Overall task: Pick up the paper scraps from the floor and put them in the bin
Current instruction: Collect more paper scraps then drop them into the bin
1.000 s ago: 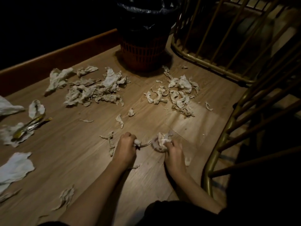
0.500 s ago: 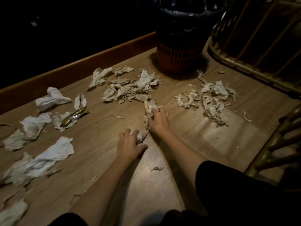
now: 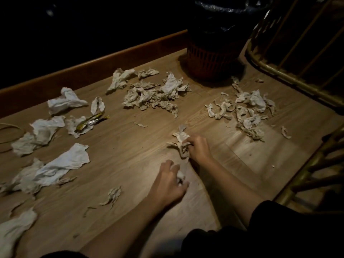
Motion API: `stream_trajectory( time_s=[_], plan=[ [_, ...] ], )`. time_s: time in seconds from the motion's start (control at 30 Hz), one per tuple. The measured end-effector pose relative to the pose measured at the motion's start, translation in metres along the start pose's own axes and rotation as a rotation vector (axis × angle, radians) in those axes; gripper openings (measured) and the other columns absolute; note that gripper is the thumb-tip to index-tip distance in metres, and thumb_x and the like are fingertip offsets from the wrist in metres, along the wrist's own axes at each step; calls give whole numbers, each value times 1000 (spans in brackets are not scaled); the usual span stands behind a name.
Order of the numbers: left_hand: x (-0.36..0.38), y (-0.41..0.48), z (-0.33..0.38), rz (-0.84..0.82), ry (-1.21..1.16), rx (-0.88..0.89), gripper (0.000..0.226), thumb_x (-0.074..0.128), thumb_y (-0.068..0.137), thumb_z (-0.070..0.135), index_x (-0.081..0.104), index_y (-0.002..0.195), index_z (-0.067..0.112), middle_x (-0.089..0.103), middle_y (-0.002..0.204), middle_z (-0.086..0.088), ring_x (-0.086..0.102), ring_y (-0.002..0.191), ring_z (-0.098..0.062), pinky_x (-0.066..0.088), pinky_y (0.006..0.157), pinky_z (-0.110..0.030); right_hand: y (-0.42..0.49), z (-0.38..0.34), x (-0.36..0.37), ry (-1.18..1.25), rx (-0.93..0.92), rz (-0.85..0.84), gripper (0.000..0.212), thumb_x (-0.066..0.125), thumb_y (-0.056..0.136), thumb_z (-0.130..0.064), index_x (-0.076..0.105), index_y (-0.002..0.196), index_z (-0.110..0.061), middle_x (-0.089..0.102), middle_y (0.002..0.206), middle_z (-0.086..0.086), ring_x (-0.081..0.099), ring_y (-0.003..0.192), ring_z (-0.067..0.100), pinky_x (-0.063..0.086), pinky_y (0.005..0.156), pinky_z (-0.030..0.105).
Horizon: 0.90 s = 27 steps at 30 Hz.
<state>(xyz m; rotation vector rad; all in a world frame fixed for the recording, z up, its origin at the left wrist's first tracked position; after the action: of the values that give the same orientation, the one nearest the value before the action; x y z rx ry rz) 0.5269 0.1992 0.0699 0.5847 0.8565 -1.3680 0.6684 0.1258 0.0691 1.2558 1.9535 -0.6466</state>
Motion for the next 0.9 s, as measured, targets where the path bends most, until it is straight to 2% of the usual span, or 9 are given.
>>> stream_trajectory(
  time_s=[0.03,0.1,0.2,0.3,0.43,0.6,0.67,0.77,0.9],
  plan=[
    [11,-7,6,-34,71,37,43,60,79,36,49,116,16,41,116,-2,40,107,-19,45,87,-31,-4,5,-1,8,26,12,30,54,78,8,73,94,-8,70,102,16,64,95,30,51,85,33],
    [26,-14,12,-21,126,100,28,57,82,19,52,108,13,45,115,-4,41,105,-21,46,83,-31,-11,11,-2,25,48,22,28,56,79,8,73,94,-8,70,103,15,64,95,29,49,84,29],
    [18,-16,1,51,27,53,19,52,78,0,58,91,13,51,103,-3,43,90,-14,40,66,-17,-16,7,-2,43,57,31,28,57,79,9,73,96,-8,70,104,15,63,97,28,46,84,26],
    [-21,-23,-33,214,-46,-65,10,59,82,9,63,88,17,53,94,3,45,88,-13,31,65,-17,-15,-16,4,77,22,14,28,56,80,9,72,98,-6,69,107,15,62,100,27,46,89,27],
    [-68,-49,-84,328,-38,-160,7,59,82,10,60,84,17,48,90,5,48,85,-18,35,68,-27,-12,-68,31,120,-113,-30,29,55,79,11,73,95,-6,69,102,16,62,97,27,45,85,24],
    [-78,-106,-126,332,139,-282,21,64,80,16,55,98,19,48,117,-3,43,103,-20,43,82,-35,-17,-122,89,108,-255,-157,28,58,78,9,72,95,-7,68,100,14,59,96,27,47,85,32],
    [-72,-122,-138,284,187,-348,24,64,79,14,57,101,18,53,120,-7,47,104,-25,45,84,-39,-20,-147,110,103,-347,-203,27,59,77,8,72,95,-7,67,99,15,58,96,28,46,84,32],
    [-79,-123,-148,283,51,-375,14,63,74,4,62,84,13,63,94,-10,55,87,-28,46,74,-36,-24,-193,140,48,-494,-312,27,57,79,7,72,97,-7,65,101,15,57,98,29,46,84,34],
    [-140,-125,-188,511,-139,-596,19,58,71,-3,58,66,16,61,69,-5,55,66,-19,34,49,-18,-17,-266,166,-15,-667,-364,30,50,78,8,70,98,-1,63,113,23,57,101,40,48,83,39]
  ],
)
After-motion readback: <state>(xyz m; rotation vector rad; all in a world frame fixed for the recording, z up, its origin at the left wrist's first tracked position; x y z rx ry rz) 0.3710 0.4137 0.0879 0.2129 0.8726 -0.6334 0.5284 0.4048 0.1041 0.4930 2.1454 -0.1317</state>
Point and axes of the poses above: each hand's wrist, its own y-axis towards the middle knuckle, its own x-axis out of the palm, z = x × y, the point moved 7 cm from there along y, towards the middle knuckle
